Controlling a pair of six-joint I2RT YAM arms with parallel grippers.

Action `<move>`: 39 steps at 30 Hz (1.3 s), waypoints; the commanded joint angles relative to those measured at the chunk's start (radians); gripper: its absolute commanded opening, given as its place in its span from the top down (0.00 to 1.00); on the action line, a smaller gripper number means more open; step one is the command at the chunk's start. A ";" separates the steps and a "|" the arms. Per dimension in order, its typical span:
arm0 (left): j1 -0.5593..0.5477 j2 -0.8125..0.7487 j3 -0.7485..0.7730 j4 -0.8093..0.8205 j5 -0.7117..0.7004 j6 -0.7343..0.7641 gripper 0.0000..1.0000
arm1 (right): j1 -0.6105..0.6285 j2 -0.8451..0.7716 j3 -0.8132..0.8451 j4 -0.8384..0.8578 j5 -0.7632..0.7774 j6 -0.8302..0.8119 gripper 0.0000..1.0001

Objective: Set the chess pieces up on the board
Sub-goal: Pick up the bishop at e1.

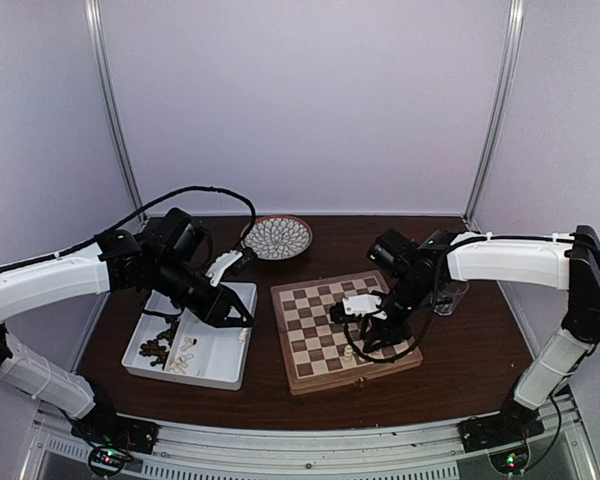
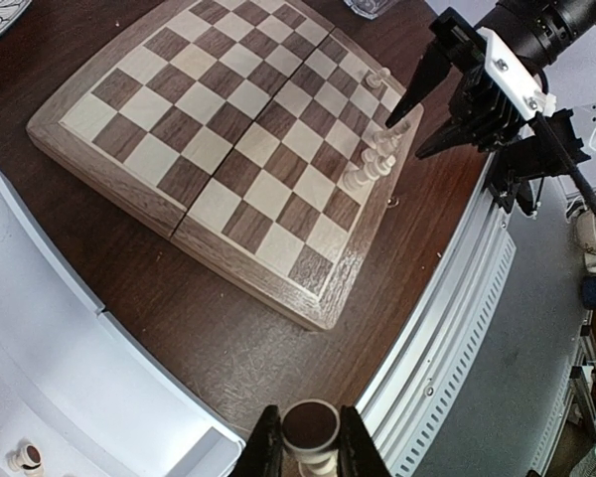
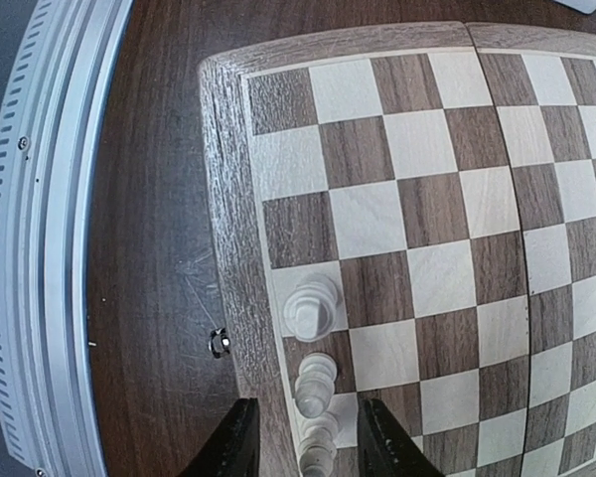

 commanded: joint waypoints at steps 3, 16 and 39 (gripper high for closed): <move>0.007 -0.007 -0.016 0.018 -0.001 0.007 1.00 | 0.019 0.012 -0.018 0.006 0.036 -0.019 0.65; 0.007 -0.020 -0.031 0.024 -0.004 0.001 1.00 | 0.046 0.034 -0.025 0.017 0.071 -0.019 0.72; 0.007 -0.036 -0.042 0.029 -0.005 -0.002 1.00 | 0.050 0.052 -0.019 0.042 0.119 0.014 0.84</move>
